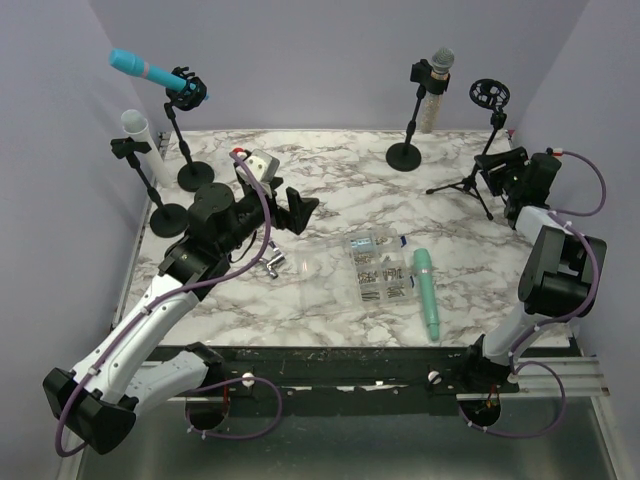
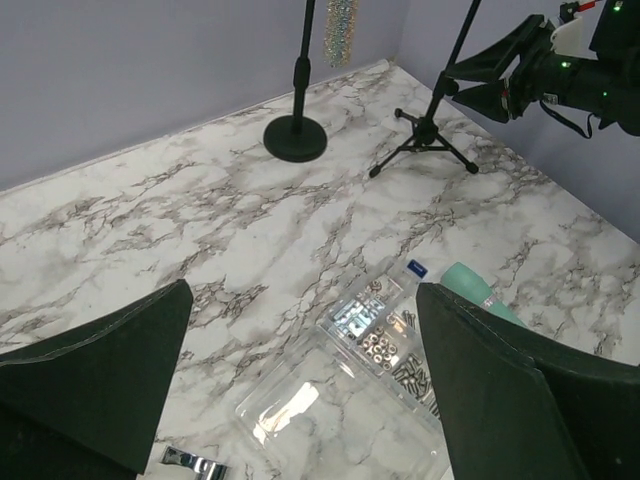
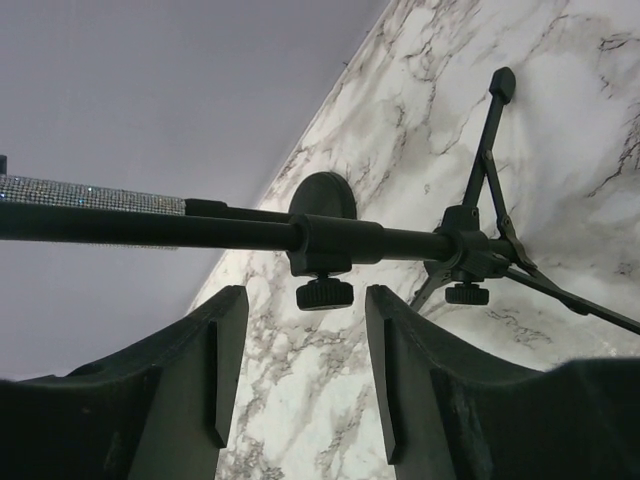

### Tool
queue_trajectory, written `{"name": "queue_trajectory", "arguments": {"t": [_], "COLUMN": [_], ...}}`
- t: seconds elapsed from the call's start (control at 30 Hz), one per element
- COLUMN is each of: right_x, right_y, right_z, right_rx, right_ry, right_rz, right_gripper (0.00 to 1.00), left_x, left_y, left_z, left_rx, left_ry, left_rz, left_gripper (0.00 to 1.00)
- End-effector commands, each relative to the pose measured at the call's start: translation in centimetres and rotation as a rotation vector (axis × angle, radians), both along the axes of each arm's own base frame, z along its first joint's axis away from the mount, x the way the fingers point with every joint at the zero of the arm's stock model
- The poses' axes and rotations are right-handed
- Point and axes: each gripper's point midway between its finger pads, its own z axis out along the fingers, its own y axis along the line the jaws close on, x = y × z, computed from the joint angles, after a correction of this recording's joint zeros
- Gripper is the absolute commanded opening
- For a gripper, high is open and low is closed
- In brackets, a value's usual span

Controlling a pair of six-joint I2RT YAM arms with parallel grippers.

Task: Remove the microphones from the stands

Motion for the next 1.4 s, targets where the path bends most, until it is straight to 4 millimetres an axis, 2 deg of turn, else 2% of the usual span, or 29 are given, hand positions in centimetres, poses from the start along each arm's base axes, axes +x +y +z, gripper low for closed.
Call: {"name": "queue_trajectory", "arguments": {"t": [0.0,0.17,0.33,0.43,0.63,0.87,1.13,1.3,1.37], "right_x": [1.3,1.5,1.3,1.4,0.7,-0.8,-1.3,-1.4,-1.1], "right_y": [-0.2,-0.4,-0.7,-0.9,-1.8,-3.9,-4.1,-5.2,-4.8], "right_z": [1.1,0.0,-0.6,-0.9,-1.9,-4.4,-4.1,-4.0,-3.7], "right_rx": [0.026,0.040,0.037,0.023,-0.060,-0.226,-0.518,-0.672,-0.736], "right_ry": [-0.052,-0.030,-0.024,-0.012,0.047,0.189,0.370,0.494,0.515], "right_rz": [0.013,-0.002,-0.026,-0.025,-0.054,-0.125,-0.178,-0.196,-0.181], "right_gripper": [0.52,0.49,0.38,0.21,0.01,0.01,0.01,0.01,0.01], "left_x": [-0.7,-0.3,-0.2,-0.2,0.0,0.1,0.2,0.0,0.0], "left_y": [-0.6,-0.4,-0.5,-0.4,-0.3,-0.3,-0.2,0.0,0.1], "left_z": [1.4,0.8,0.6,0.7,0.6,0.5,0.5,0.9,1.0], "left_rx": [-0.005,0.019,0.027,0.027,0.031,0.035,0.035,0.030,0.030], "left_ry": [-0.058,-0.053,-0.047,-0.053,-0.051,-0.048,-0.049,-0.057,-0.062], "left_rz": [-0.057,-0.045,-0.048,-0.040,-0.034,-0.028,-0.025,-0.020,-0.018], "left_gripper": [0.99,0.99,0.99,0.99,0.98,0.98,0.99,0.99,0.99]}}
